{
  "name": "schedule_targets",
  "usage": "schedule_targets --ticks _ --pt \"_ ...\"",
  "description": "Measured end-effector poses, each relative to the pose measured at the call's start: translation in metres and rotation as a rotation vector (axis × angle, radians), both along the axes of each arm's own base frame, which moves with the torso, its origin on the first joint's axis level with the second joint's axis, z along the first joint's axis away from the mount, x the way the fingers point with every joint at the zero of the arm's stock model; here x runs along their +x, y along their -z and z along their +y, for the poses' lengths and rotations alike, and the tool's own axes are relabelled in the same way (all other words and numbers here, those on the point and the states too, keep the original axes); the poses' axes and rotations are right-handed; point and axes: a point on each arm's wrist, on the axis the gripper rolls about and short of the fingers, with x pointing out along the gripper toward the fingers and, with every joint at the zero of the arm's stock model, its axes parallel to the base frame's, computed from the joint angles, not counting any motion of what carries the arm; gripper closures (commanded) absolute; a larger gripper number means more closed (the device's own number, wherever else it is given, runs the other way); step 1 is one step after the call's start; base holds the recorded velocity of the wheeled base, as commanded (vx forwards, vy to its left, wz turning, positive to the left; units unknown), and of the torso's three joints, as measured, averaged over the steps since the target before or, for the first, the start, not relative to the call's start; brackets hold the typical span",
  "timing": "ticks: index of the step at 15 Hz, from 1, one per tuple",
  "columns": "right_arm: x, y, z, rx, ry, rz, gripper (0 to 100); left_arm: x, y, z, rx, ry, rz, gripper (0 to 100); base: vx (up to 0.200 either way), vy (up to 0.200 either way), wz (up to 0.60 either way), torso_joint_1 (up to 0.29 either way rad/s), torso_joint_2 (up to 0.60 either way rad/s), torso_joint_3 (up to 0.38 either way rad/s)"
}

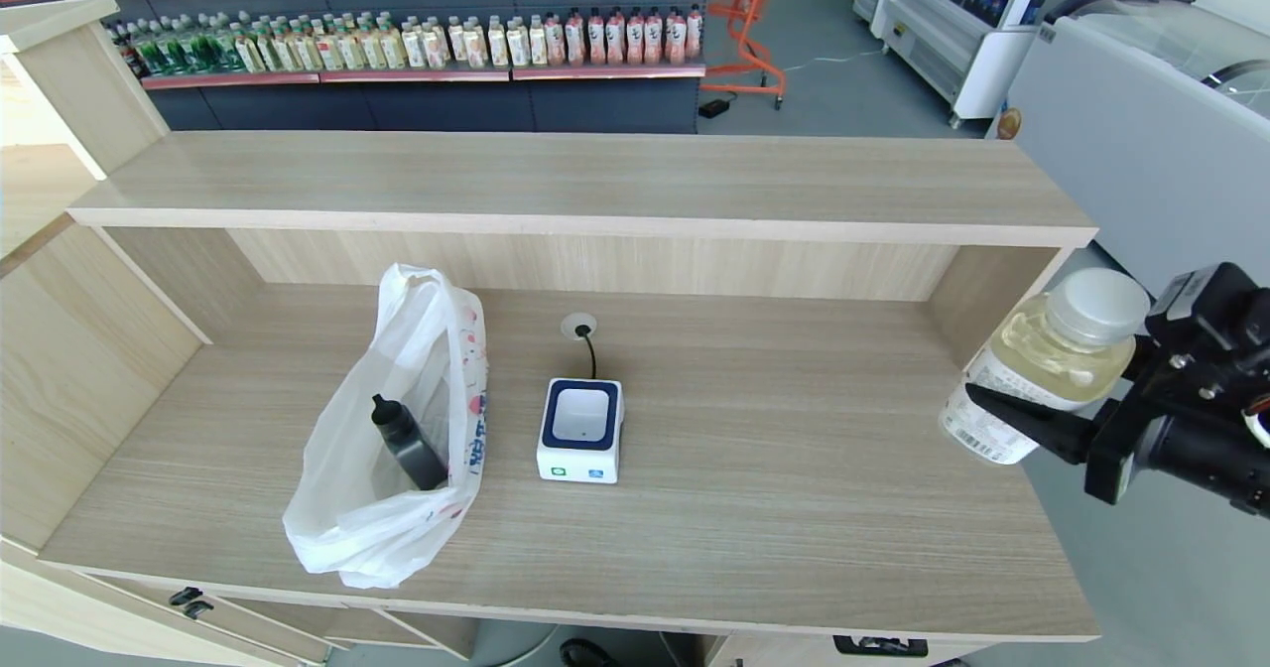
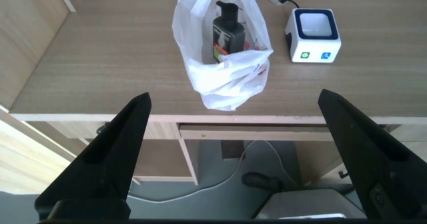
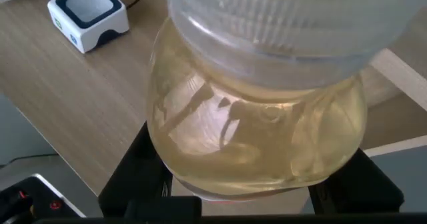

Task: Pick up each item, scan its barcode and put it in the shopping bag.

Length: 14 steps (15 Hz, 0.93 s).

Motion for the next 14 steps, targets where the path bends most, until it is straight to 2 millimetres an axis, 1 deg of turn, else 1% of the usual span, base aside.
schedule_targets --ticks 3,6,9,14 --pt "-0.011 0.006 -0.005 -0.003 0.017 0.009 100 0.0 0.0 0.0 0.0 0.0 0.0 0 0.0 0.0 0.0 0.0 0.0 0.0" --pt "-0.027 0.016 -0.008 -0.003 0.02 0.027 100 0.0 0.0 0.0 0.001 0.0 0.0 0 0.0 0.0 0.0 0.0 0.0 0.0" --pt "-0.035 0.016 -0.009 0.0 0.018 0.014 100 0.0 0.0 0.0 0.001 0.0 0.0 0 0.0 0.0 0.0 0.0 0.0 0.0" --pt "-0.037 0.013 -0.009 0.035 0.017 0.011 100 0.0 0.0 0.0 0.002 -0.001 -0.001 0 0.0 0.2 0.0 0.002 0.0 0.002"
